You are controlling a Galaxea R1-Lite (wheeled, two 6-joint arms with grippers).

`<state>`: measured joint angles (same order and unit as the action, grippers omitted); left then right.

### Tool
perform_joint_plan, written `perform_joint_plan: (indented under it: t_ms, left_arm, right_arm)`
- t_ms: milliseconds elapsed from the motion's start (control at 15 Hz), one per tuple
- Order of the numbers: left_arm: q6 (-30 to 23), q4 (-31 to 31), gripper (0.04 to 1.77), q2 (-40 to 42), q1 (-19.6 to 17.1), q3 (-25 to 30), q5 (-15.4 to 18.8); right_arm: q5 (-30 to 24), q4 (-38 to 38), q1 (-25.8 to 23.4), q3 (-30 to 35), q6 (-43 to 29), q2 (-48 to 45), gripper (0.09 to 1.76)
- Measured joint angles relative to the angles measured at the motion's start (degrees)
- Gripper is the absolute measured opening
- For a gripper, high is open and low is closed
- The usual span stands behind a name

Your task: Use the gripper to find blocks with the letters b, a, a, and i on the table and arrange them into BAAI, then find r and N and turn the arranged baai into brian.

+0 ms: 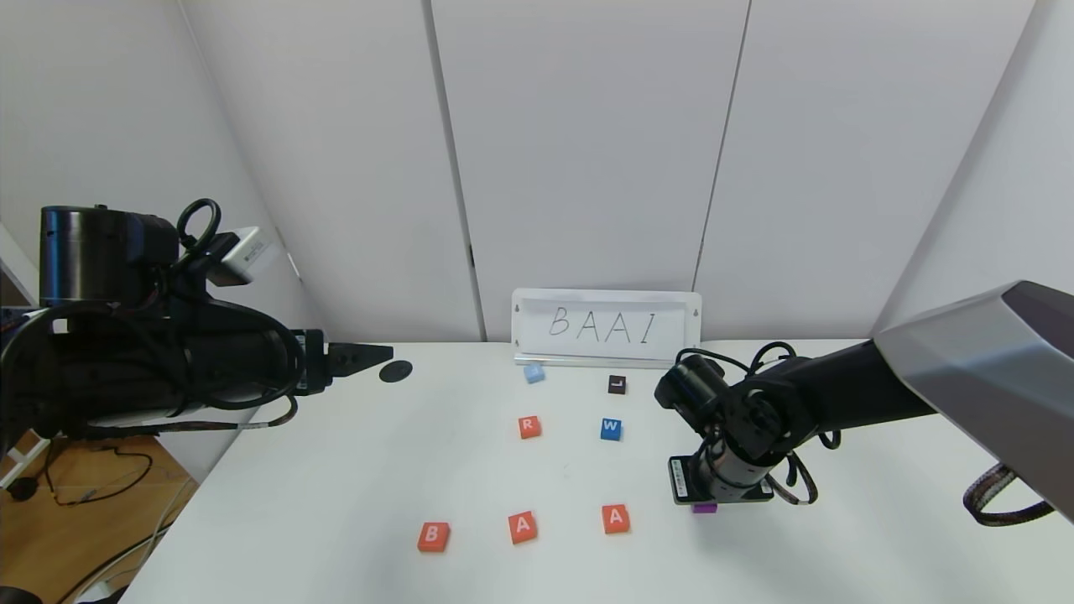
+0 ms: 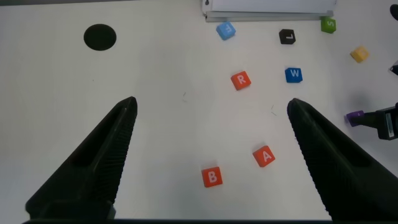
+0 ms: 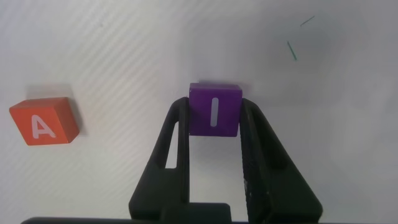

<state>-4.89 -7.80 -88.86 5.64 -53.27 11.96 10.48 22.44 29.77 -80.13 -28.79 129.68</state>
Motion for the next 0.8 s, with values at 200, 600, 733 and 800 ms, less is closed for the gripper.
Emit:
perform_joint_plan:
  t_ms: [200, 600, 733, 800]
  left_arm:
    - [-0.01, -0.02, 1.72, 0.00, -0.02, 0.00, 0.00]
    - [0.00, -0.02, 1.72, 0.02, -0.02, 0.00, 0.00]
    - [-0.01, 0.00, 1.72, 0.07, -0.02, 0.00, 0.00]
    - [-0.01, 0.00, 1.72, 0.07, -0.02, 0.00, 0.00]
  right_arm:
    - [-0.06, -0.02, 0.00, 0.06, -0.02, 0.00, 0.54]
    - [-1.24, -0.02, -0.01, 0.06, -0.05, 0.22, 0.54]
    - [-1.29, 0.00, -0.11, 0.06, -0.11, 0.24, 0.54]
    - [-1.35, 0.00, -0.09, 0.11, -0.11, 0.26, 0.54]
